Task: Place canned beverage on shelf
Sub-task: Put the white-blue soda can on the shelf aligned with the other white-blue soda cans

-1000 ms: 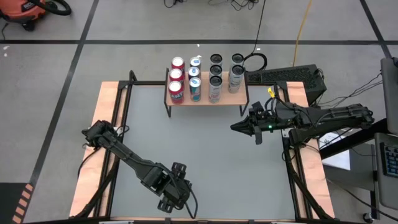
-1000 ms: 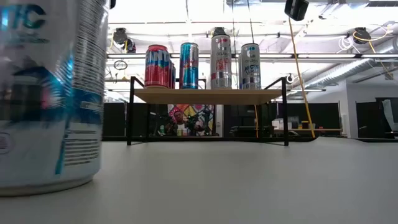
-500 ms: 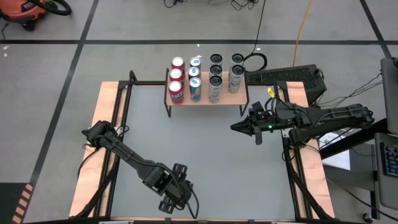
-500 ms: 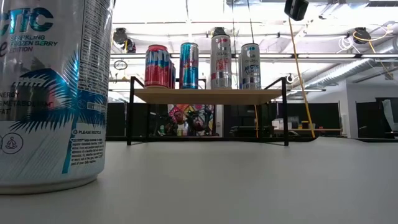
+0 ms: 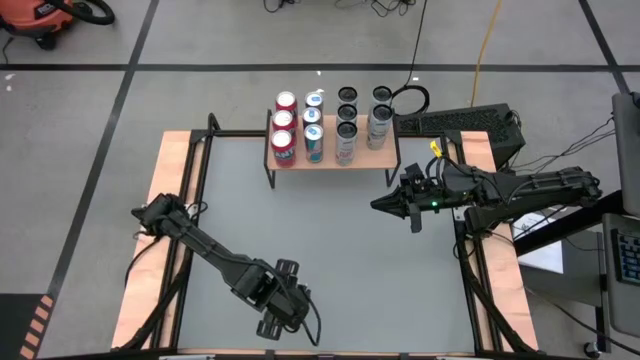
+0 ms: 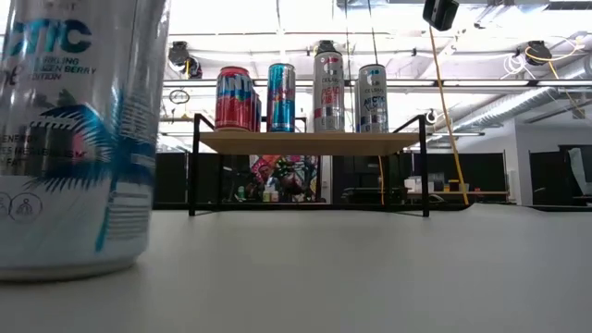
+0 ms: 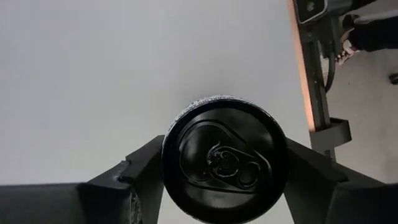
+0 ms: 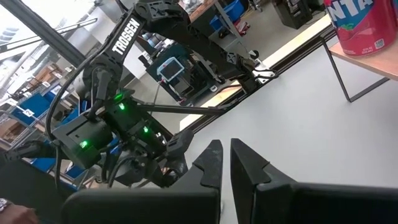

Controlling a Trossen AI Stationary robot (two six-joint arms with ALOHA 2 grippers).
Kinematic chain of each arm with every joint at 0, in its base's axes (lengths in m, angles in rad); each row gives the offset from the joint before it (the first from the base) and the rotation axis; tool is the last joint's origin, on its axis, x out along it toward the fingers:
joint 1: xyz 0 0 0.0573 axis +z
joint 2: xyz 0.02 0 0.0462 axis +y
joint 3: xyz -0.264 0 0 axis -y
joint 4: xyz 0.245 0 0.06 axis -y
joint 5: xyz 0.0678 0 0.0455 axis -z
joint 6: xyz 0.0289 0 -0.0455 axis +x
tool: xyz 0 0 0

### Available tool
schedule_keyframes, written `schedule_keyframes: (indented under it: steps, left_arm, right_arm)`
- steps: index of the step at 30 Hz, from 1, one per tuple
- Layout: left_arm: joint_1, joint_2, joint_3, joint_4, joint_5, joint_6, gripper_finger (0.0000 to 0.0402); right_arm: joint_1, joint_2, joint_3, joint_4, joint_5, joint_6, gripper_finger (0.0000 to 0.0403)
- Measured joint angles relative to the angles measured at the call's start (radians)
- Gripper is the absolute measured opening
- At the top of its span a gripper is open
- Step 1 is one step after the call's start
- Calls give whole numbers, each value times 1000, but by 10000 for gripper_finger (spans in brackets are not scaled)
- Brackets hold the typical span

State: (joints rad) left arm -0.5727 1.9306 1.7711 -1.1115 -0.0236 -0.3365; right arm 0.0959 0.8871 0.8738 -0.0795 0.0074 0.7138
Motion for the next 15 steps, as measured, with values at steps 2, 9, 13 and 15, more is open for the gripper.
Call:
schedule_keyframes:
  steps: [2, 9, 13, 15]
  left_arm:
    - [13, 0, 19, -17, 1, -14, 247]
    - [83, -1, 118, -78, 3, -92, 247]
    - [134, 0, 187, -110, 5, -167, 248]
    - [165, -2, 219, -117, 5, -211, 248]
  right_arm:
    - [0, 0, 0, 0, 0, -3, 0]
    - [7, 0, 39, -21, -5, -90, 0]
    - [11, 12, 151, -151, 26, -238, 0]
    - [11, 30, 229, -271, 48, -291, 0]
